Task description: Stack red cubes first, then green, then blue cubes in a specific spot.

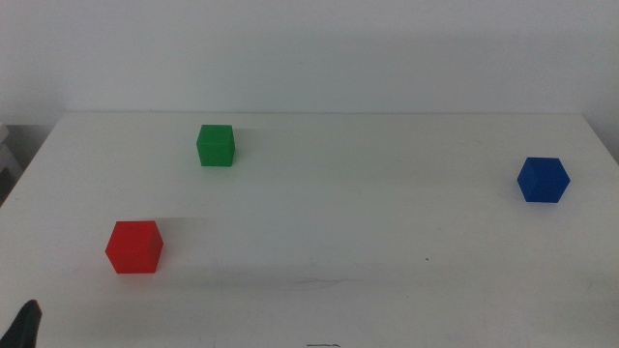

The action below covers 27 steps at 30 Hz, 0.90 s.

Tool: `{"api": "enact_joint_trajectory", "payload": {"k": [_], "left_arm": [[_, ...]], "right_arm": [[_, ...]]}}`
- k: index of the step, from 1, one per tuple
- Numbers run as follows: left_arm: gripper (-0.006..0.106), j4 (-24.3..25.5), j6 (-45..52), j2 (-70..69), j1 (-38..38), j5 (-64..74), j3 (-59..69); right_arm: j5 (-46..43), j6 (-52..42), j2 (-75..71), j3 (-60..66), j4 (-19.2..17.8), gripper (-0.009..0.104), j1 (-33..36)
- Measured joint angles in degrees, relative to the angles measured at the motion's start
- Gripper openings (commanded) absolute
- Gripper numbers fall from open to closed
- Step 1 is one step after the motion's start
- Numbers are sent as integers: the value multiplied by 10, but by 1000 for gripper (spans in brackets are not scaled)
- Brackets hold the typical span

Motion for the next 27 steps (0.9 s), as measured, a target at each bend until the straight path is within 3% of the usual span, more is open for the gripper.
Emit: {"api": "enact_joint_trajectory", "payload": {"k": [7,20,27], "left_arm": [[92,0,-6,168,0,96,-164],[92,1,-103,528,0,521,-554],[92,-1,-110,677,0,546,-626]], "right_arm": [[0,0,0,0,0,94,0],[0,0,0,0,0,94,0],[0,0,0,0,0,94,0]]}}
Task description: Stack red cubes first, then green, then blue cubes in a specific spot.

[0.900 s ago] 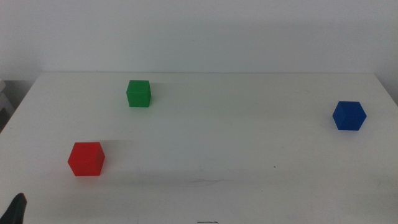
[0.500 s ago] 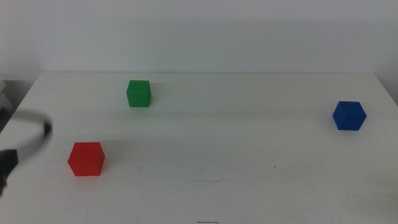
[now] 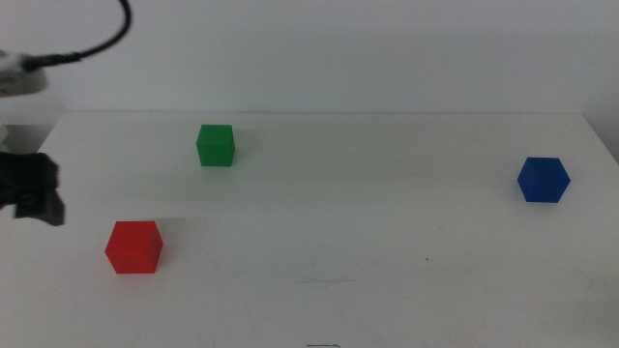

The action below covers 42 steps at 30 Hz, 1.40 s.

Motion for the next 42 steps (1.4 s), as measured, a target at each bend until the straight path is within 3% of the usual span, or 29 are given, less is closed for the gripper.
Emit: {"api": "enact_joint_trajectory", "payload": {"k": [11,21,36,42], "left_arm": [[92,-70,38,135,-1,-99,-9],[92,-31,18,269,-44,-104,-70],[92,-40,27,389,-46,-137,-87],[79,-44,31,403,-47,-154,-87]], "right_arm": [[0,0,0,0,0,94,0],[0,0,0,0,0,94,0],[0,0,0,0,0,94,0],[0,0,0,0,0,94,0]]}}
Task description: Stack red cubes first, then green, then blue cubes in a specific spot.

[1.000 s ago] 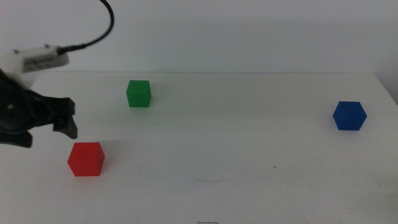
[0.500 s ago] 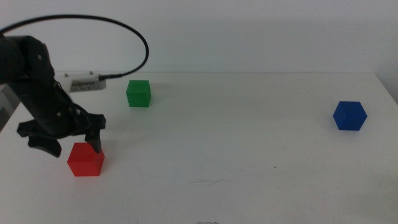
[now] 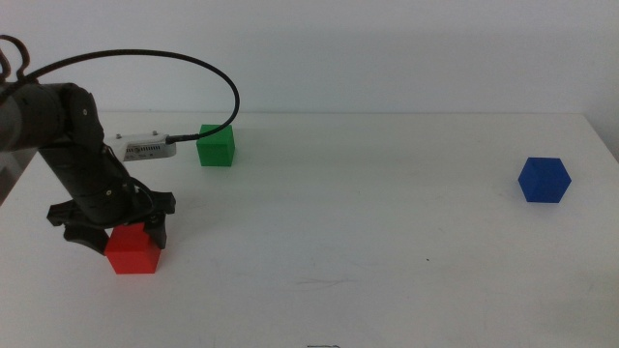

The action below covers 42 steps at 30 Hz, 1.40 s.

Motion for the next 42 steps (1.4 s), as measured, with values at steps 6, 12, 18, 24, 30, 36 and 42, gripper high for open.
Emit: {"api": "enact_joint_trajectory", "payload": {"k": [6,12,18,24,30,36,42], "left_arm": [[49,-1,0,7,0,-5,0],[22,-12,0,-2,-4,1,-1],[10,4,-87,-35,-67,38,-36],[10,41,-187,-9,-181,90,-126],[10,44,-260,46,-273,101,-195],[10,45,-303,87,-331,100,-224],[10,45,-326,108,-357,79,-225]], "right_arm": [[0,0,0,0,0,94,0],[0,0,0,0,0,94,0],[0,0,0,0,0,94,0],[0,0,0,0,0,94,0],[0,0,0,0,0,94,0],[0,0,0,0,0,94,0],[0,0,0,0,0,94,0]]}}
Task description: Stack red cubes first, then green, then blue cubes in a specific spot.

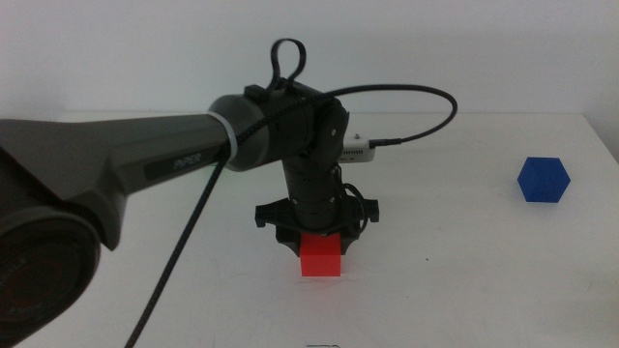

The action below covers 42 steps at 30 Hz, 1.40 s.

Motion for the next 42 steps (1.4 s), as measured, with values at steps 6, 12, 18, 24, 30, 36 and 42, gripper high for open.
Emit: {"api": "enact_joint_trajectory", "payload": {"k": [6,12,18,24,30,36,42], "left_arm": [[10,0,-2,11,-3,-8,-2],[10,0,-2,21,-3,-20,-2],[10,3,-4,22,-3,-33,-3],[10,4,-6,28,-3,-33,-4],[14,6,-17,29,-3,-34,-5],[76,7,-19,30,-3,-35,-5],[94,7,-19,29,-3,-32,-5]], "right_arm": [[0,0,0,0,0,94,0],[0,0,0,0,0,94,0],[0,0,0,0,0,94,0],[0,0,0,0,0,94,0],[0,0,0,0,0,94,0],[0,0,0,0,0,94,0],[0,0,0,0,0,94,0]]}}
